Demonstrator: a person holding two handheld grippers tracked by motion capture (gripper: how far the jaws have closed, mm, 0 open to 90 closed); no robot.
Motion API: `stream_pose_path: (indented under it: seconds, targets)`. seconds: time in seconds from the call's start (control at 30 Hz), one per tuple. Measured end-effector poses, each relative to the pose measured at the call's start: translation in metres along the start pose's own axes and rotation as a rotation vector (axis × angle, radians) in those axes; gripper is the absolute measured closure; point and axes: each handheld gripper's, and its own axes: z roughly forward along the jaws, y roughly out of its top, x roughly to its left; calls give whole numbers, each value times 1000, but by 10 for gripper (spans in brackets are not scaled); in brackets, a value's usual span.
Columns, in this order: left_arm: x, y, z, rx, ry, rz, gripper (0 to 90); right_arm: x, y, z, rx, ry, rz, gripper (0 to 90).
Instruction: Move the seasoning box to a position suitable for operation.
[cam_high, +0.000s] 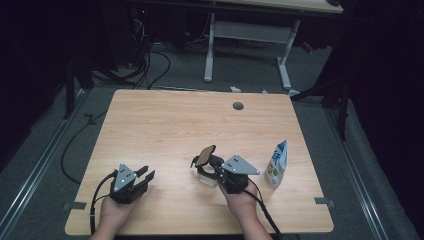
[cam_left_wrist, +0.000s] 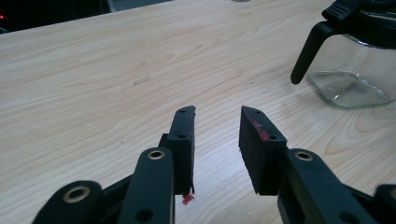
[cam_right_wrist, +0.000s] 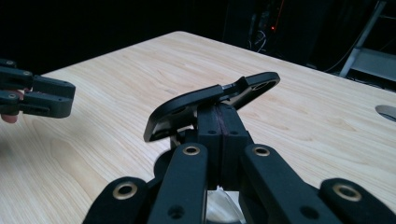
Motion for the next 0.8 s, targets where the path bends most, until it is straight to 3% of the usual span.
stream_pose_path:
  seconds: [0.4, 0.8]
  targets:
    - [8, -4, -2, -16, -11, -43, 643, 6, 14, 21, -26, 35, 15, 895]
    - [7, -4, -3, -25, -21, -41, 636, 8, 19, 29, -32, 39, 18, 890]
